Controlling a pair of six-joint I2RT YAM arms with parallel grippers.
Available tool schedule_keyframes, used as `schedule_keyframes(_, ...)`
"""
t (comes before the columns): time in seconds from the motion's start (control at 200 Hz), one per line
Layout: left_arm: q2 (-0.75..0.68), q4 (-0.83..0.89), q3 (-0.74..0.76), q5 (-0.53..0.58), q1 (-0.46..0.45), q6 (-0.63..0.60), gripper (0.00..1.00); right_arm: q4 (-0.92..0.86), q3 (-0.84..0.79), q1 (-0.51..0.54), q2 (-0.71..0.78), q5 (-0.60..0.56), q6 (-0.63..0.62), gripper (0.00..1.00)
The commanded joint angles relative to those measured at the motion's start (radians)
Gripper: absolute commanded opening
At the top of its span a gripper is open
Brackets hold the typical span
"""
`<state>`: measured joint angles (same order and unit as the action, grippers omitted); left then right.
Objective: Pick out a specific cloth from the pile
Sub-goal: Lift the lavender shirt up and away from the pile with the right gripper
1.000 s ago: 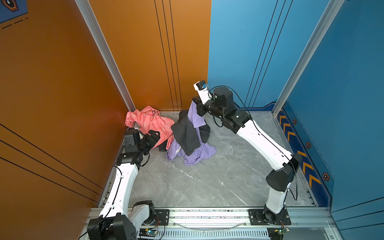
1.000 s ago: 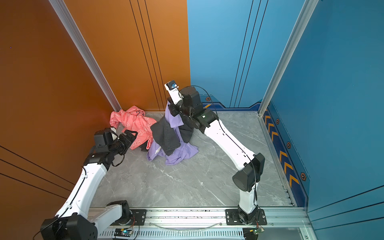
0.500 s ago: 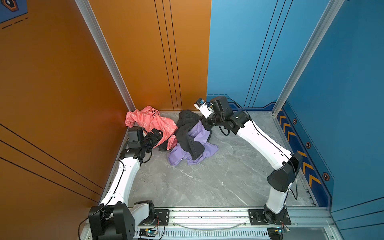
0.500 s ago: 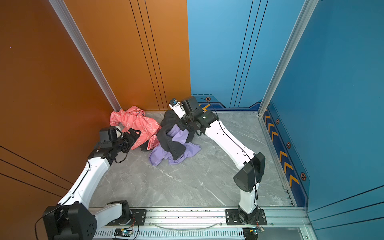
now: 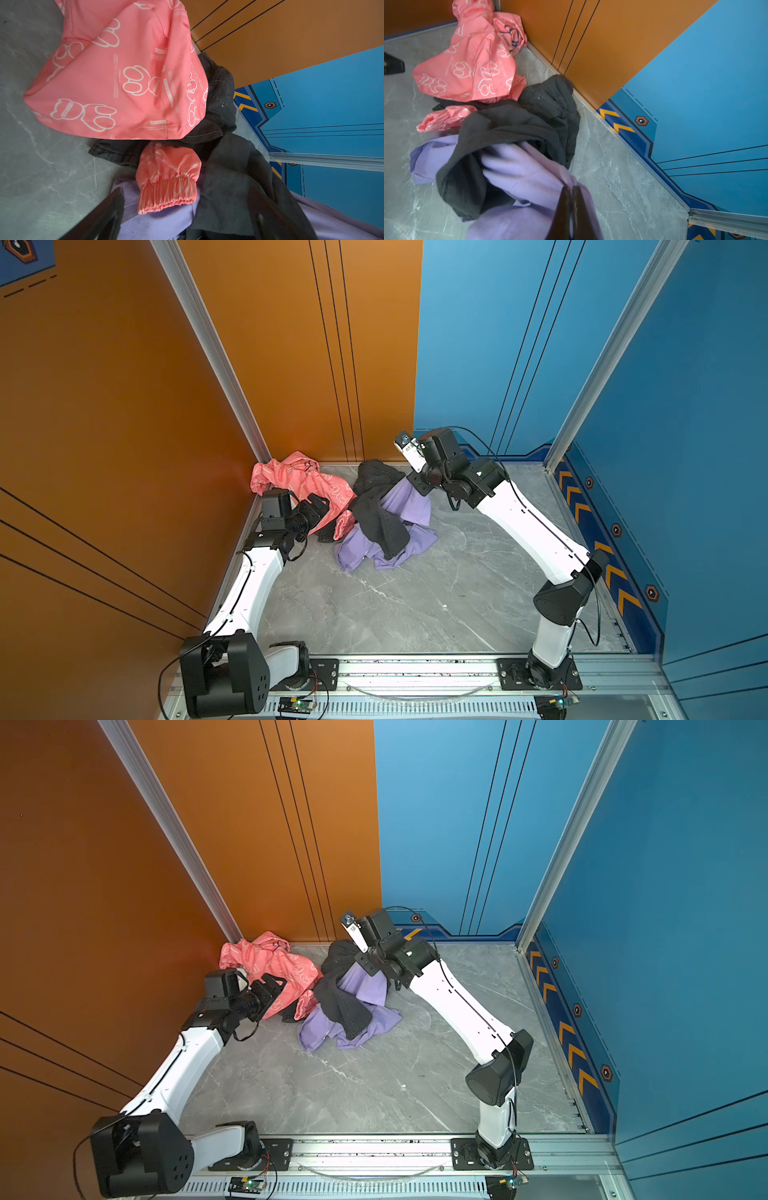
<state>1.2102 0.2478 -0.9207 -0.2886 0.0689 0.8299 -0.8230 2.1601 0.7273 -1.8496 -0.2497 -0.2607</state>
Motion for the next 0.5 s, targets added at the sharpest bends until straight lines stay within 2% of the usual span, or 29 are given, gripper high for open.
schedule_keyframes(0.0, 0.002, -0.021, -0.025, -0.008, -0.009, -0.014, 0.93, 0.009, 0.086, -0.019, 0.012, -0.1, 0.033, 0.0)
schedule_keyframes(0.32, -0.009, -0.033, -0.011, -0.007, -0.008, -0.015, 0.93, 0.164, 0.275, -0.018, -0.006, -0.165, 0.048, 0.0)
schedule_keyframes(0.395, -0.008, -0.037, -0.013, -0.01, -0.007, -0.016, 0.93, 0.178, 0.312, -0.006, -0.018, -0.19, 0.007, 0.0)
schedule_keyframes(0.496, -0.005, -0.038, -0.014, -0.015, -0.005, -0.017, 0.93, 0.205, 0.317, 0.02, -0.025, -0.263, -0.116, 0.0)
